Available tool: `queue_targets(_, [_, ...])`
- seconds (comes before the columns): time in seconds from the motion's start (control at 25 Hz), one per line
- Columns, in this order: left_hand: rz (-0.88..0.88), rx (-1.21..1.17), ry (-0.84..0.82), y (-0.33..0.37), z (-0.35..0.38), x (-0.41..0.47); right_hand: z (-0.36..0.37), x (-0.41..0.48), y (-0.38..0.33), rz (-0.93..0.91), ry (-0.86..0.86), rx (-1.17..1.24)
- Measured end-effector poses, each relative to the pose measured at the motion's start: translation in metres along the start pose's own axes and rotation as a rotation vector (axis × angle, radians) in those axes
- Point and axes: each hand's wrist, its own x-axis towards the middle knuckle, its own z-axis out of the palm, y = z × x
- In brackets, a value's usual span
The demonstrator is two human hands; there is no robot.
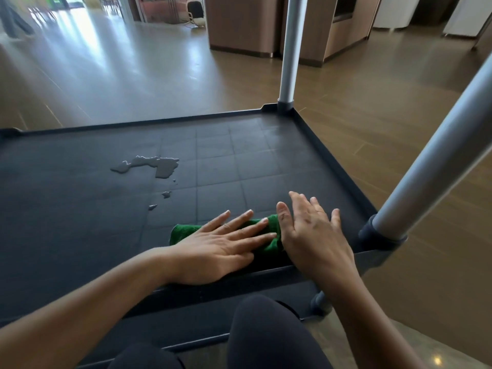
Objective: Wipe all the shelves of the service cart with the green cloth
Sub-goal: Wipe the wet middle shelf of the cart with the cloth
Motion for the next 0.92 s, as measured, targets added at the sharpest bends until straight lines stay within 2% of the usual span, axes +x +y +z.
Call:
queue_targets(0.24, [-0.085, 0.097, 0.11, -0.029, -0.007, 0.03, 0.001, 0.001, 0.0, -0.013, -0.045, -0.068])
queue_targets(0.48, [-0.292, 0.068, 0.209, -0.097, -0.032, 0.097, 0.001, -0.001, -0.001, -0.01, -0.044, -0.092])
queue_targets(0.64, [-0.393, 0.052, 0.223, -0.111, -0.04, 0.114, 0.0, 0.001, -0.002, 0.003, -0.028, -0.066])
queue_targets(0.8, [-0.394, 0.024, 0.209, -0.093, -0.034, 0.105, 0.0, 0.002, -0.002, 0.005, -0.012, -0.092])
queue_targets(0.92, [-0.316, 0.005, 0.169, -0.076, -0.024, 0.076, 0.0, 0.002, -0.002, 0.001, -0.005, -0.111])
